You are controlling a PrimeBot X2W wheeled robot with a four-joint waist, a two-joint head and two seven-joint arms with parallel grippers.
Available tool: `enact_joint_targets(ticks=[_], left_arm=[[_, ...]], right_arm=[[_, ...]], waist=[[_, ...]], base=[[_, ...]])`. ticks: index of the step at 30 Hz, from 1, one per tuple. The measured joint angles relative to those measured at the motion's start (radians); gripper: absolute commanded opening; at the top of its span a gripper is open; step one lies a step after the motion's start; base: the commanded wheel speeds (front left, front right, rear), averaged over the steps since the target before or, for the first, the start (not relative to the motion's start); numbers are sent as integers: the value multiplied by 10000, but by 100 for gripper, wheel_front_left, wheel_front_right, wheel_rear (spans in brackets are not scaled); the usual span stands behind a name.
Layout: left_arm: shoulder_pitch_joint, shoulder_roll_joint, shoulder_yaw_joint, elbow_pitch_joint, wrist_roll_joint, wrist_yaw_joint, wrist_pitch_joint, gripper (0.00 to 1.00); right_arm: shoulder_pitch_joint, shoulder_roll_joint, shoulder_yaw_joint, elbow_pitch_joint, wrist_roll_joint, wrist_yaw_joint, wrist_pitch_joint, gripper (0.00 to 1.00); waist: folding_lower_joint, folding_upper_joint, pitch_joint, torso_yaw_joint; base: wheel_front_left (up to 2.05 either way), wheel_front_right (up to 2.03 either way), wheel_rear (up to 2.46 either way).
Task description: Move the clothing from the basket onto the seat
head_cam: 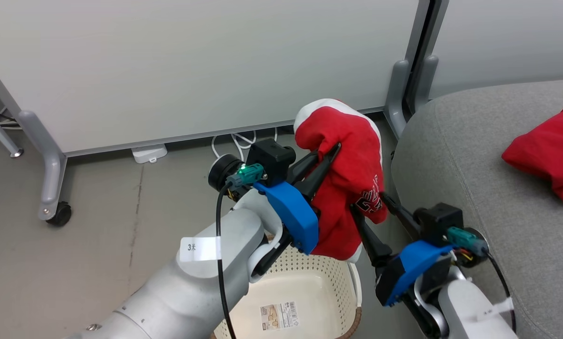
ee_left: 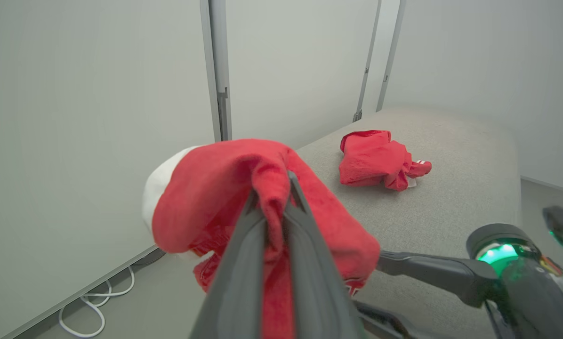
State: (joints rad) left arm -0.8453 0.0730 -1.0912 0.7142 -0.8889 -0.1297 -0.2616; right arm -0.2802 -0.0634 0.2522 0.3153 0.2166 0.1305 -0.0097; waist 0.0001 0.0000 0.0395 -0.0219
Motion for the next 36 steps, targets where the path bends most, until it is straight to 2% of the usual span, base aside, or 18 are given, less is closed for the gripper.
enact_joint_targets(ticks=[8, 13, 14, 15, 16, 17, 36], left_arm=[[-135, -56, -234, -119, -77, 0, 0, 0], [-174, -50, -347, -125, -90, 0, 0, 0], [-174, -48, -366, -123, -102, 0, 0, 0], [-174, -48, -385, -113, -117, 0, 0, 0], [-174, -46, -405, -105, -136, 0, 0, 0], [-174, -44, -412, -100, -155, 0, 0, 0], [-160, 44, -222, 31, -105, 0, 0, 0]], right_arm=[[-1492, 21, 349, 1923, -113, 0, -489, 100], [-2425, 86, 669, 2882, 219, 0, -1024, 100], [-2561, 92, 729, 3016, 313, 0, -1078, 61], [-2679, 96, 798, 3145, 414, 0, -1101, 36], [-2758, 98, 882, 3244, 502, 0, -1170, 5], [-2822, 104, 957, 3327, 570, 0, -1212, 0], [-3234, 125, 1779, 4228, 1511, 2, -1768, 0]], waist=[[0, 0, 171, 148], [0, 0, 248, 193], [1, 0, 247, 193], [0, 0, 242, 191], [0, 0, 231, 189], [0, 0, 220, 187], [0, 0, 133, -18]], base=[[0, 0, 0], [0, 0, 0], [0, 0, 0], [0, 0, 0], [0, 0, 0], [0, 0, 0], [0, 0, 0]])
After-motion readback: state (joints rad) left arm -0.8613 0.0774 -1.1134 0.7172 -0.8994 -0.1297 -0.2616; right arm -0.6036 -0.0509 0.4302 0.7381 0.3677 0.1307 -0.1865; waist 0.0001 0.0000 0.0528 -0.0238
